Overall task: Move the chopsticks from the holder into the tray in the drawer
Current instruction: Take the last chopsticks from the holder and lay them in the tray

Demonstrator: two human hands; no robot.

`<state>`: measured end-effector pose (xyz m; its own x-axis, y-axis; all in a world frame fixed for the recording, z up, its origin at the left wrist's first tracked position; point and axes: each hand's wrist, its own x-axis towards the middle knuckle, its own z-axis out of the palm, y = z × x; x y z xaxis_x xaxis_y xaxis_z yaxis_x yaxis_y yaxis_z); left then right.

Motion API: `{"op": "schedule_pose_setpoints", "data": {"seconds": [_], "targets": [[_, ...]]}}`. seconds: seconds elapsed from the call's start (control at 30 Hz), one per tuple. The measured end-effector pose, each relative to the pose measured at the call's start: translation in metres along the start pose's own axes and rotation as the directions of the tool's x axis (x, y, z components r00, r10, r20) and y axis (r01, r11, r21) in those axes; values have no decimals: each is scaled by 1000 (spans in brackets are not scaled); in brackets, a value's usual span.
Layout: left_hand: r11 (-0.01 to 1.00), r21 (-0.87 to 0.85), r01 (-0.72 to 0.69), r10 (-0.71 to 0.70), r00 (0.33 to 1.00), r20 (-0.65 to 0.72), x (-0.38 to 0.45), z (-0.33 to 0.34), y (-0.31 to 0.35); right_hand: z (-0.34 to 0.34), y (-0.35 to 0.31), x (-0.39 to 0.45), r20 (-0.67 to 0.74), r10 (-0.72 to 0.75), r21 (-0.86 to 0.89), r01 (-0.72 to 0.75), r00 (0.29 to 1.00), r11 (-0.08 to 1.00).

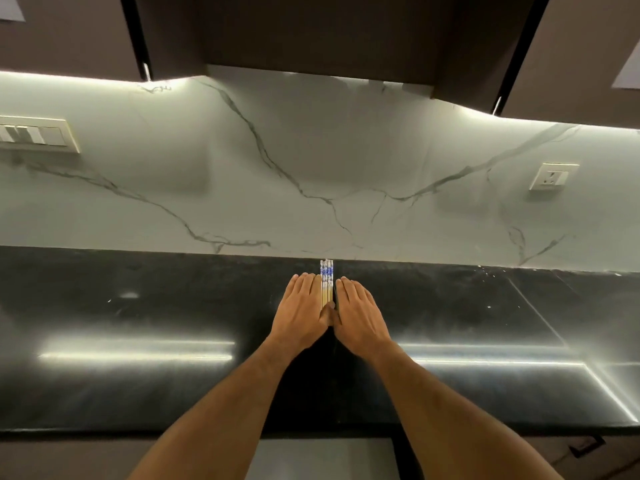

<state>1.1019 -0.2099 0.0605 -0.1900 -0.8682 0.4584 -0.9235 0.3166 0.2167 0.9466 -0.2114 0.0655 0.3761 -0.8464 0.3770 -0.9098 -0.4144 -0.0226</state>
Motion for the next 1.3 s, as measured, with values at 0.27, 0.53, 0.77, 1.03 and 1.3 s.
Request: {"op": "schedule_pose_setpoints", "data": {"seconds": [0.27,0.53,0.77,1.03,1.3], "targets": [[988,-124,91,-78,992,101,43,61,-25,57,10,56,68,106,333,-123,992,935],[840,-447,309,-253,950,181,70,100,-40,92,4,75,60,363,654,-312,930,689],[773,-506,382,-310,924,224,67,109,-43,106,-1,70,188,491,810,-417,851,413],[774,-521,359,-316,933,173,68,107,-44,104,-4,80,238,481,782,-460,844,421],[726,-570,383,-361,919,158,67,102,-46,96,-8,93,206,460,648,-473,864,597]]}}
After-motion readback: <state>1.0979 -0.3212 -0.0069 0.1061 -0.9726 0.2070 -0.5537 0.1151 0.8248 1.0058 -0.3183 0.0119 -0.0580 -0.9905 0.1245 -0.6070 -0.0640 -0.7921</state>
